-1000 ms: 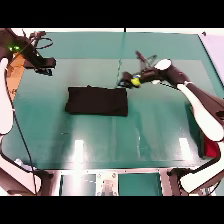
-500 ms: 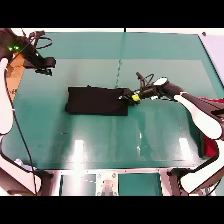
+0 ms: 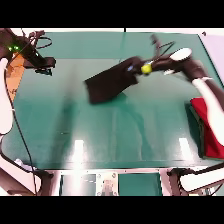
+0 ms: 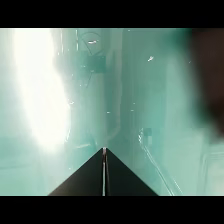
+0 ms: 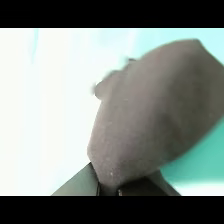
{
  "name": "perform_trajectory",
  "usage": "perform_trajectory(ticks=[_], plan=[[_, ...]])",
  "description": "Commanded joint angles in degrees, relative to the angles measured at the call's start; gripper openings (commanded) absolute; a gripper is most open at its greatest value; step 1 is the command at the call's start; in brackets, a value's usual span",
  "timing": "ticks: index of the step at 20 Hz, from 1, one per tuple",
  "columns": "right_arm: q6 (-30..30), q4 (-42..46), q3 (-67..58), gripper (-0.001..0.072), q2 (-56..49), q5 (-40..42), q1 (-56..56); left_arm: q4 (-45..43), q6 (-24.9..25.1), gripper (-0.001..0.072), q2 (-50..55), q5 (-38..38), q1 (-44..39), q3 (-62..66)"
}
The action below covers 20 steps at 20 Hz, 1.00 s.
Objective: Fold the shirts.
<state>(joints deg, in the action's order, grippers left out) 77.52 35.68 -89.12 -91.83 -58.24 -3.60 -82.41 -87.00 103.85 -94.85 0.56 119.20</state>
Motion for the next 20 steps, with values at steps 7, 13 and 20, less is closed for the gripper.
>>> perform_trajectory(ticks=[7,13,20], plan=[[9.11,11.98,-2.45,0.0016,16.11,-10.51,40.02,0.20,0.09,0.0022,-0.04,-0.31,-0.02,0.02],[10.21,14.80,-2.43,0.0016,16.13,-18.78,59.60,0.33,0.09,0.0022,-0.04,-0.13,-0.02,0.02],[19.98,31.58,-2.40,0.0016,19.15,-30.97,67.06,1.27,0.46,0.0022,-0.04,-0.20,-0.02,0.02]])
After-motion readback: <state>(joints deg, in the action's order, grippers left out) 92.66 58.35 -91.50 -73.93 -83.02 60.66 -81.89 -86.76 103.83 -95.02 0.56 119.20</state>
